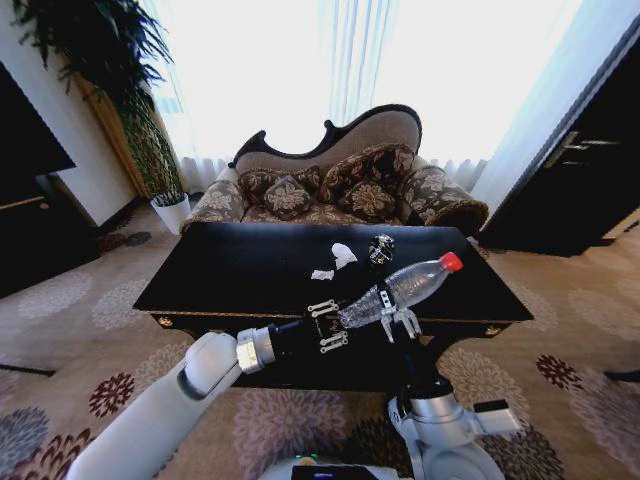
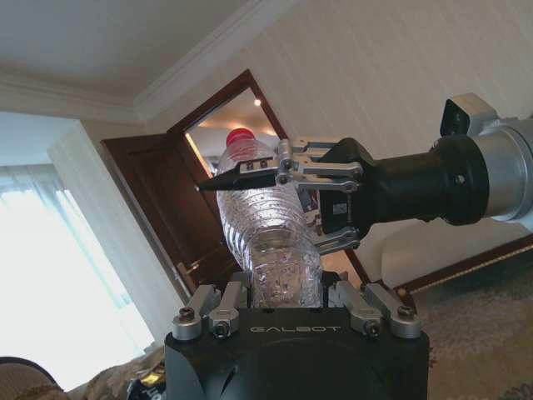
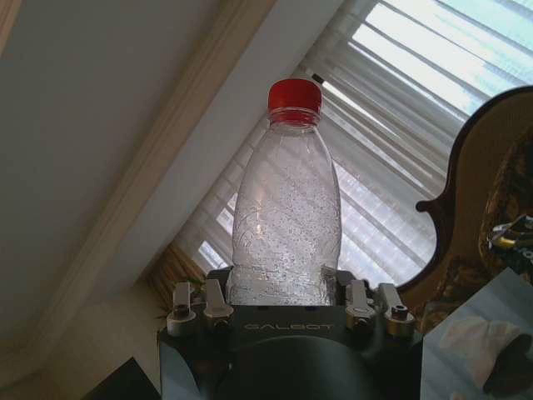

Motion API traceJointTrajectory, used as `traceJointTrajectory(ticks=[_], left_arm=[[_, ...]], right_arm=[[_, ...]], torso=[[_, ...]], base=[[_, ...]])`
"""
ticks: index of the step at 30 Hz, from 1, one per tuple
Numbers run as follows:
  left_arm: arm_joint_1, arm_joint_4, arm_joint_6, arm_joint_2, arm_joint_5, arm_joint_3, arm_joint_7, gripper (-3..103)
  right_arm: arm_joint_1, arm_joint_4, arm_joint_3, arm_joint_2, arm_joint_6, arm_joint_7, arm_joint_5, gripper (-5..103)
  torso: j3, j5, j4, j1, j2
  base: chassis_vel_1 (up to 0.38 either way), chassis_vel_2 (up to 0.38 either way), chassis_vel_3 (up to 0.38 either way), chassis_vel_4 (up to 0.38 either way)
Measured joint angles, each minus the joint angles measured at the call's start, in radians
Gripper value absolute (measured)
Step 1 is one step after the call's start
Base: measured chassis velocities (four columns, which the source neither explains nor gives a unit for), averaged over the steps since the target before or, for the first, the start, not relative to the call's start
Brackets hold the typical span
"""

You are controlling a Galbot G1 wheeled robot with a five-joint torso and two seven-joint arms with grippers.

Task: Move to the front of the table and place the trash on the table into the trash bin.

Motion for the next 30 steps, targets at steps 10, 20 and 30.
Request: traceJointTrajectory(ticks=[10, 20, 30], left_arm=[[0.054, -0.001, -0.027, 0.018, -0.035, -0.076, -0.061, 36], [0.104, -0.002, 0.002, -0.107, -0.187, -0.178, -0.165, 68], [0.163, -0.035, 0.044, -0.208, -0.433, -0.388, -0.223, 100]], right_arm=[[0.007, -0.003, 0.044, -0.019, -0.001, -0.003, 0.004, 36], [0.022, -0.016, 0.141, -0.035, 0.036, -0.008, 0.043, 22], [0.058, -0.109, 0.217, -0.067, 0.093, -0.113, 0.027, 22]], torso=[[0.0, 0.0, 0.0001, 0.0, 0.0], [0.0, -0.0005, 0.0001, 0.0, 0.0], [0.0, 0.0002, 0.0, 0.0, 0.0]], base=[[0.0, 0.0, 0.0, 0.0], [0.0, 0.0, 0.0, 0.0], [0.0, 0.0, 0.0, 0.0]])
